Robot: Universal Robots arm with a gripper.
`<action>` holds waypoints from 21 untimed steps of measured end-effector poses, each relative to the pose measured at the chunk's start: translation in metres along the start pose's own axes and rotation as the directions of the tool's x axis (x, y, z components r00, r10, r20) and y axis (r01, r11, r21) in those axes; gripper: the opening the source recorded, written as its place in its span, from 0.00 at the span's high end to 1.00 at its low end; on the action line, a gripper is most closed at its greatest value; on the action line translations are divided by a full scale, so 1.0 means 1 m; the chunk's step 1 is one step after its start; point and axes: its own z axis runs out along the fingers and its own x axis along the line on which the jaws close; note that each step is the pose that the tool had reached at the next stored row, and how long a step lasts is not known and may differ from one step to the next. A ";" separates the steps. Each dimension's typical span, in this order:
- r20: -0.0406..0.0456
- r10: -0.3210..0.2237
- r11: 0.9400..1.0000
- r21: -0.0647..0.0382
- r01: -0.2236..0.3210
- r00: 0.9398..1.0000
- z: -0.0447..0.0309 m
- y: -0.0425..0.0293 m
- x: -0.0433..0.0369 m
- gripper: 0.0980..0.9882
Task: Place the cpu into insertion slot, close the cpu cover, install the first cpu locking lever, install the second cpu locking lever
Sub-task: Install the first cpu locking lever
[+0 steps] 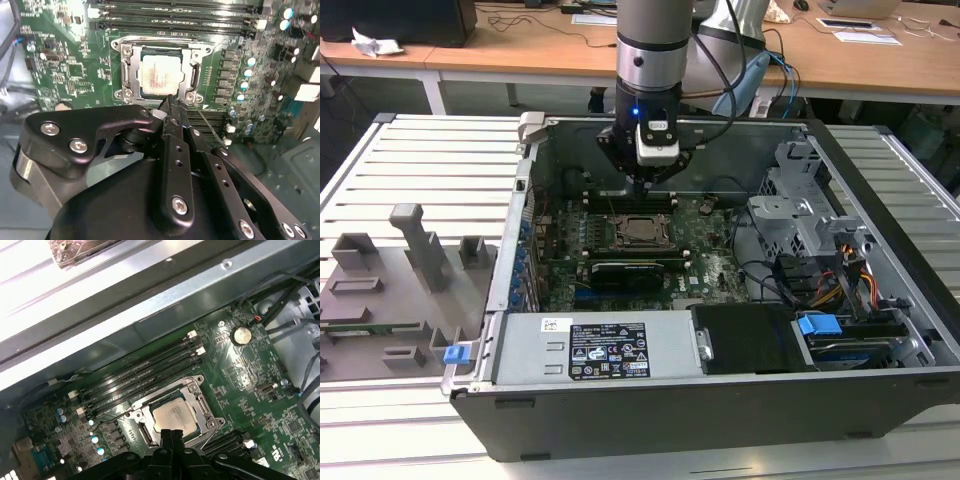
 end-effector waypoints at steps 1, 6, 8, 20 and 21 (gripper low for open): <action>-0.001 -0.017 1.000 0.000 0.017 1.000 0.0000 0.0000 0.0000 0.99; -0.005 -0.137 0.991 0.000 0.137 0.990 0.0000 0.0000 0.0000 0.99; -0.008 -0.214 0.977 0.000 0.214 0.977 0.0000 0.0000 0.0000 0.99; -0.014 -0.381 0.925 -0.008 0.381 0.924 0.0000 0.0000 0.0000 0.99; -0.015 -0.389 0.921 -0.008 0.389 0.921 0.0000 0.0000 0.0000 0.99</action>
